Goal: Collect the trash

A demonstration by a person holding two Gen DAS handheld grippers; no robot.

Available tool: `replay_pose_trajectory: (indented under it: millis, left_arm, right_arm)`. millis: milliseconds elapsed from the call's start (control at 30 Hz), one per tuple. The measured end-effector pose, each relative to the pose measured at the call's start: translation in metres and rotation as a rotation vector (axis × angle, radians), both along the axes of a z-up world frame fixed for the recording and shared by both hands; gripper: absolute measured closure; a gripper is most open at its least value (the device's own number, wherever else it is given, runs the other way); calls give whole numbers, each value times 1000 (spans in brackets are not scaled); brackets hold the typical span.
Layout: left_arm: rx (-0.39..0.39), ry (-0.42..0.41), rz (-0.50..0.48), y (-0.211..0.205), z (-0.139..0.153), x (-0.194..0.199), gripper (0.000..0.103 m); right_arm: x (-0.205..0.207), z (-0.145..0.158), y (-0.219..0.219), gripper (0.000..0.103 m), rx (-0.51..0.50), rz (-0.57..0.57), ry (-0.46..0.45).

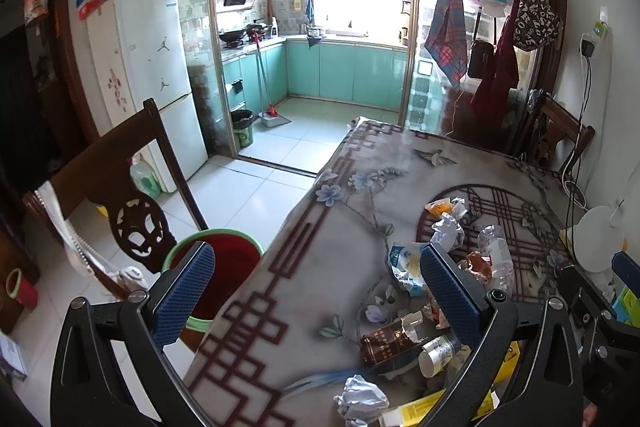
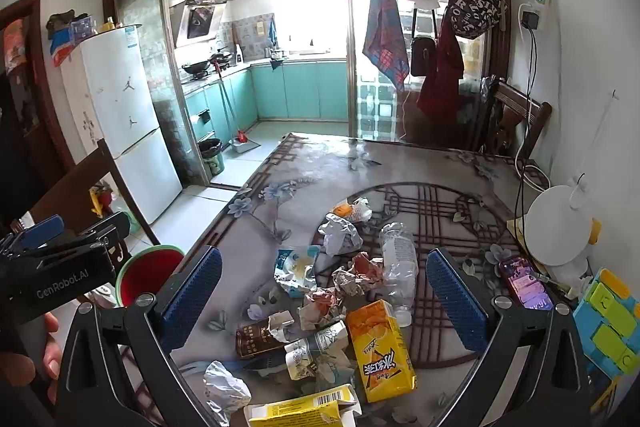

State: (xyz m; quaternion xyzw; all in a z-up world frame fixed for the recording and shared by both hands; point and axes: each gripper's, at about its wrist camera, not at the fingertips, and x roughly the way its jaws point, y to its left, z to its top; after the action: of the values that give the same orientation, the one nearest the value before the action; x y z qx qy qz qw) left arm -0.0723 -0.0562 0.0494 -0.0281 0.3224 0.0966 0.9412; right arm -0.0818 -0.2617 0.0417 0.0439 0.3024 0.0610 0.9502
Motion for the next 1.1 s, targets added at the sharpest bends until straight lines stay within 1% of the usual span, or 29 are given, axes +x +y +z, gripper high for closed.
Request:
replay_pose_trajectory:
  millis: [467, 900, 1100]
  left_arm:
    - [12, 19, -16, -3, -3, 5, 0]
    - [11, 24, -6, 0, -6, 8, 0]
    - [16, 27, -8, 0, -7, 10, 0]
  right_arm:
    - [5, -2, -1, 0, 0, -5, 19]
    - [7, -6, -1, 0, 1, -2, 28]
    - [12, -12, -1, 0, 5, -1, 41]
